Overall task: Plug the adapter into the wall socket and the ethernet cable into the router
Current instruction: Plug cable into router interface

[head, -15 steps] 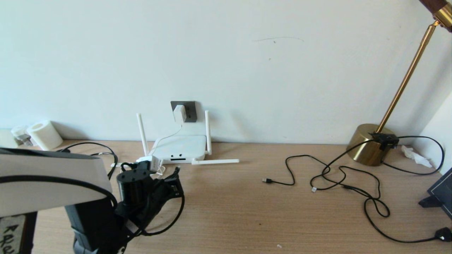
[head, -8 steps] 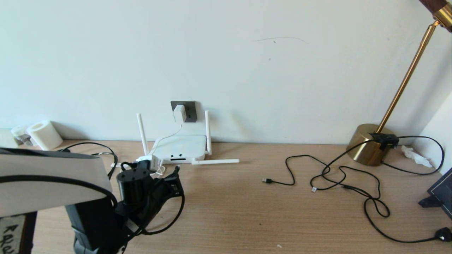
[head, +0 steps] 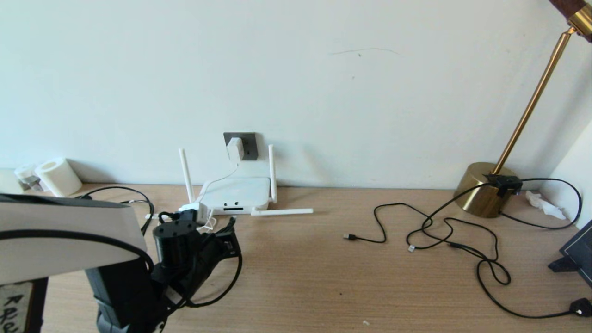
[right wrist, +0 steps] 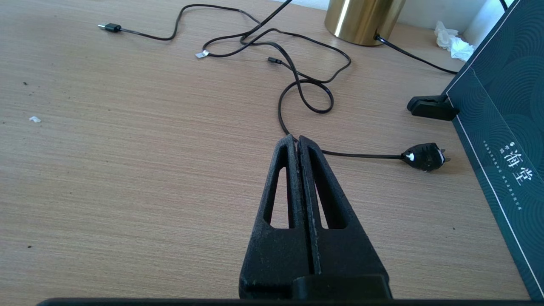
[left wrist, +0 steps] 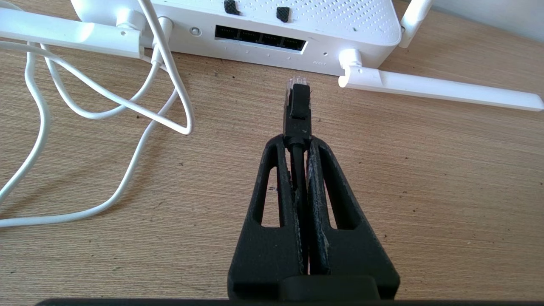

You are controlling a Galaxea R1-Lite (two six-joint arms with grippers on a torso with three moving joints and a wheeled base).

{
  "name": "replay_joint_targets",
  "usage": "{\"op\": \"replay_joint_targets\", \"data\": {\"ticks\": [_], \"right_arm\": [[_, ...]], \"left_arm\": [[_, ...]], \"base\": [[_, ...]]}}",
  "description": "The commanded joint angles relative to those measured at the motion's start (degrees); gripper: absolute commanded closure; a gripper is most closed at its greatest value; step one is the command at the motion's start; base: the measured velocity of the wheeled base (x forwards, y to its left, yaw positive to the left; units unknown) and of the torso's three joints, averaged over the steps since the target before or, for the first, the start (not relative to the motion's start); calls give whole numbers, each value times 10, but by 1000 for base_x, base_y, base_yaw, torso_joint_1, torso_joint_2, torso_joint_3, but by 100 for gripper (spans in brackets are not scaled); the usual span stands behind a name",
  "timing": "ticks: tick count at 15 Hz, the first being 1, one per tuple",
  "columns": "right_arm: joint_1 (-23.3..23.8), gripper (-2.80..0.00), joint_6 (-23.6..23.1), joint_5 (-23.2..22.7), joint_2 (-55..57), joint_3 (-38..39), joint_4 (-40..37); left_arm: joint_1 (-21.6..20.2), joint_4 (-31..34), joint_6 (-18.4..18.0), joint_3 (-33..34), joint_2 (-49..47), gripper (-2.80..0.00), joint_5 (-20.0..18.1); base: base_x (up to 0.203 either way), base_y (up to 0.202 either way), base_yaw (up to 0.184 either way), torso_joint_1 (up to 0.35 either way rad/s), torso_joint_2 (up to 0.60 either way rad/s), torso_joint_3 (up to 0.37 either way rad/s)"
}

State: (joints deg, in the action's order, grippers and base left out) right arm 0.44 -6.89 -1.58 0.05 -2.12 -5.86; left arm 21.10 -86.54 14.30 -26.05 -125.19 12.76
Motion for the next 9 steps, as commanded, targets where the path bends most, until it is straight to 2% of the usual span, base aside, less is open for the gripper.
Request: {"op": "replay_joint_targets", "data": {"ticks": [1, 9], "right_arm": [[0, 0, -1, 0, 0, 0, 0], [0, 0, -1, -1, 0, 0, 0]], "left_arm": [[0, -5, 1, 2, 0, 0, 1], [15, -5, 0, -1, 6, 0, 8]], "base": [[0, 0, 0, 0, 0, 0], [0, 0, 0, 0, 0, 0]]}}
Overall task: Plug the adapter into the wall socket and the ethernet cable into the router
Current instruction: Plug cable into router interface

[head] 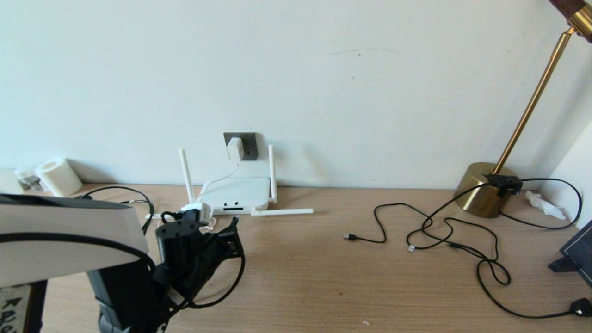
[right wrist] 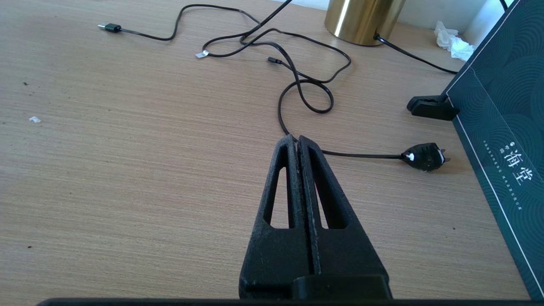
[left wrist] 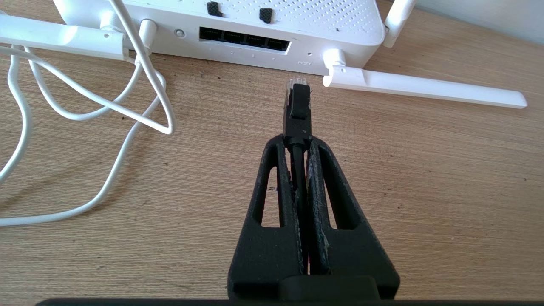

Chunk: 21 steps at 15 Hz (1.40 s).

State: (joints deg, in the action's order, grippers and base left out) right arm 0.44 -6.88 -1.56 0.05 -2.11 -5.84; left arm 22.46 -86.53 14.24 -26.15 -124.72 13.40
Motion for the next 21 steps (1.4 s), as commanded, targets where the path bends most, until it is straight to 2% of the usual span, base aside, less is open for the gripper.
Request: {"op": "replay_joint_targets", "data": {"ticks": [1, 13, 17, 21], "right_arm": [[0, 0, -1, 0, 0, 0, 0], [0, 0, -1, 0, 0, 0, 0], [0, 0, -1, 0, 0, 0, 0], [0, 0, -1, 0, 0, 0, 0]], "left_arm": [[1, -5, 1, 0, 2, 0, 1], [4, -11, 1, 60, 6, 0, 7], [22, -11, -15, 56, 8, 0, 11], [57, -11, -18, 35, 4, 0, 36]], "base": [[0, 0, 0, 0, 0, 0], [0, 0, 0, 0, 0, 0], [0, 0, 0, 0, 0, 0], [0, 0, 0, 0, 0, 0]]}}
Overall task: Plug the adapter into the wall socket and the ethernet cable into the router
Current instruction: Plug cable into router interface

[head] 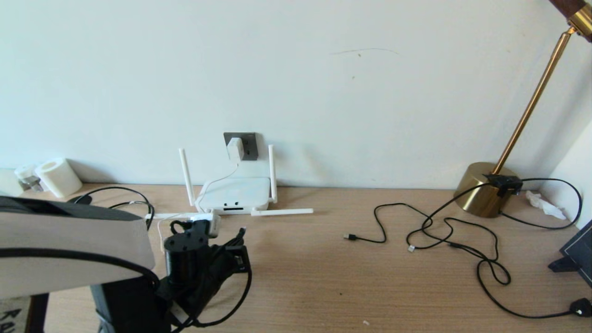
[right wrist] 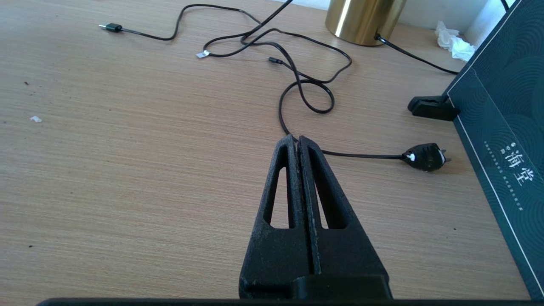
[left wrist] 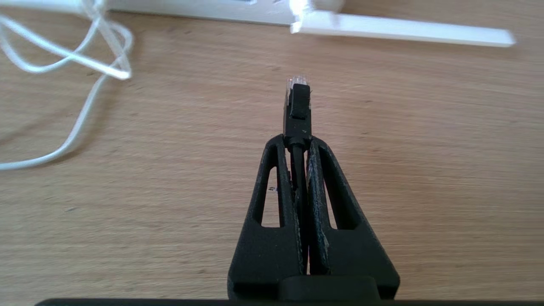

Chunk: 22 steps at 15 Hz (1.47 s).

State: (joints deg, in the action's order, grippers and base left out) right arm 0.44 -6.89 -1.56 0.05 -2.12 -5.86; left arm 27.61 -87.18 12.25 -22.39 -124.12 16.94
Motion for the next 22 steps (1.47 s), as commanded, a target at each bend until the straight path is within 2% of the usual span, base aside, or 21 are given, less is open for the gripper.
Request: {"op": "replay_joint_targets", "data": {"ticks": [1, 4, 8, 11, 22], "right_arm": [[0, 0, -1, 0, 0, 0, 0], [0, 0, -1, 0, 0, 0, 0], [0, 0, -1, 0, 0, 0, 0], [0, 0, -1, -1, 0, 0, 0], [0, 0, 0, -1, 0, 0, 0]], "left_arm": [[14, -5, -3, -6, 4, 0, 5], [20, -5, -4, 4, 12, 0, 40], [30, -5, -13, 4, 28, 0, 51], [53, -5, -2, 22, 23, 0, 72], [53, -5, 3, 121, 118, 0, 76]], "base": [[0, 0, 0, 0, 0, 0], [0, 0, 0, 0, 0, 0], [0, 0, 0, 0, 0, 0], [0, 0, 0, 0, 0, 0], [0, 0, 0, 0, 0, 0]]}}
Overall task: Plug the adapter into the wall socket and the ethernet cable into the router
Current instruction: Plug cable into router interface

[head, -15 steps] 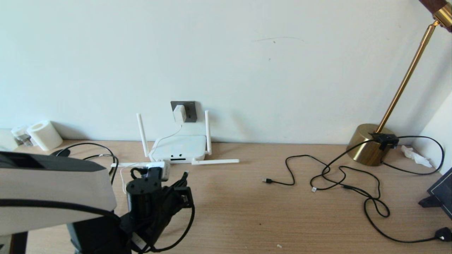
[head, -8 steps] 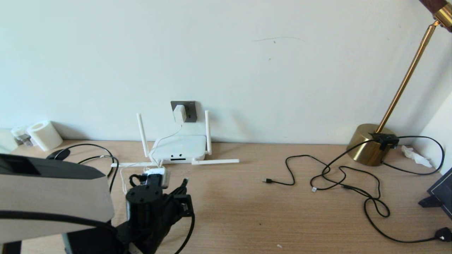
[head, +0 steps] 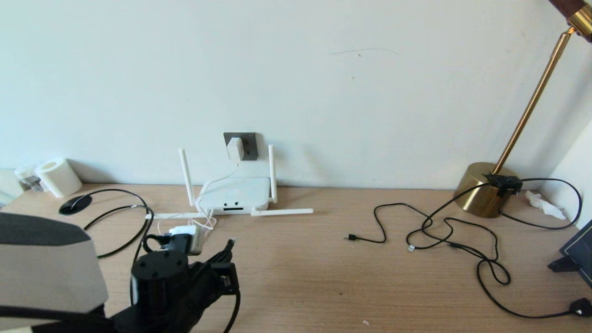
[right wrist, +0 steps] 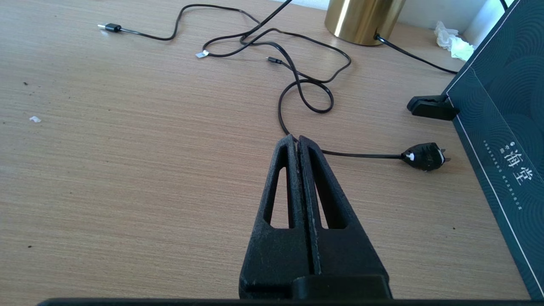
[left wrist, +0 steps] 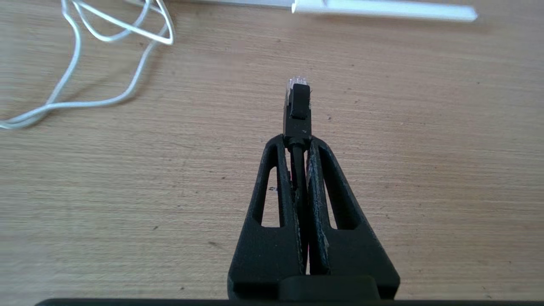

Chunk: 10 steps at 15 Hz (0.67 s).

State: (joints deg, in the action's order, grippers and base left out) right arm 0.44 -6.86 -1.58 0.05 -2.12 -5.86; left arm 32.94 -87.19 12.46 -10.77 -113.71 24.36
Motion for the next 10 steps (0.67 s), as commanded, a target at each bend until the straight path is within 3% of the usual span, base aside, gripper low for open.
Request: {"op": "replay_joint_targets", "data": {"ticks": [1, 10], "right_arm": [[0, 0, -1, 0, 0, 0, 0], [0, 0, -1, 0, 0, 1, 1]], "left_arm": [[0, -5, 2, 4, 16, 0, 2], [0, -5, 2, 18, 32, 0, 3]], "base": [[0, 0, 0, 0, 0, 0], [0, 0, 0, 0, 0, 0]]}}
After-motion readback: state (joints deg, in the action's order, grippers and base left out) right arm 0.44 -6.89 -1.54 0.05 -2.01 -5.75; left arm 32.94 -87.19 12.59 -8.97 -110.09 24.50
